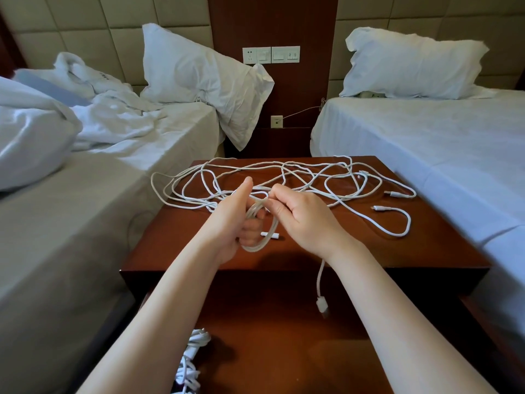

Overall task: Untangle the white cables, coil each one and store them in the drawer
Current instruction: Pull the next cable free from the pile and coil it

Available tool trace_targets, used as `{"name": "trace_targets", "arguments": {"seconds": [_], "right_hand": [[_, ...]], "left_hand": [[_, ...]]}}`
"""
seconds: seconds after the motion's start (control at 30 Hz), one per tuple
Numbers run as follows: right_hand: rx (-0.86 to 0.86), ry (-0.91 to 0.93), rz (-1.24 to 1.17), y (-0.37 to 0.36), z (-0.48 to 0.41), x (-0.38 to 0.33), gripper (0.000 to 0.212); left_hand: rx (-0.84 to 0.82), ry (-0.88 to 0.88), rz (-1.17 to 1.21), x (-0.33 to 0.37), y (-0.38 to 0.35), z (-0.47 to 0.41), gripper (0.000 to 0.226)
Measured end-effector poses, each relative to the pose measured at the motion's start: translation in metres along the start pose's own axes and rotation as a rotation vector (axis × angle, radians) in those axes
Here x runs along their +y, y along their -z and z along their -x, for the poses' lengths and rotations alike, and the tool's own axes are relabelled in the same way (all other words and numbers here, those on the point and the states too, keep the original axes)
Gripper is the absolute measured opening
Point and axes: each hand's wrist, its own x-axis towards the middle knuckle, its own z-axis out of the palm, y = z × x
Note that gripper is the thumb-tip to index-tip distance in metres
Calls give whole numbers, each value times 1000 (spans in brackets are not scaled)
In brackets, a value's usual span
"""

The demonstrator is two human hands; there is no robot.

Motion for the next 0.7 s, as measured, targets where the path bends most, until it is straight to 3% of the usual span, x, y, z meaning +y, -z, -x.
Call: {"name": "trace_targets", "arguments": {"seconds": [0.17,0.4,0.53,0.63,0.7], "right_hand": [[69,-99,-104,2,-1,1,28],[197,-240,-227,2,-4,0,30],[279,-287,-242,0,-4,1,33],[342,-309,-273,-6,-5,-6,35],[386,-299,-290,-12,-6,-15,37]], "left_hand": [[118,-121,11,3,4,-1,53],[212,-514,-428,-11,3,1,14],[306,-588,-585,-17,2,-1,19],[342,-587,-455,-19,-7,0,25],[482,-623,-352,-22,-16,-2,31]]}}
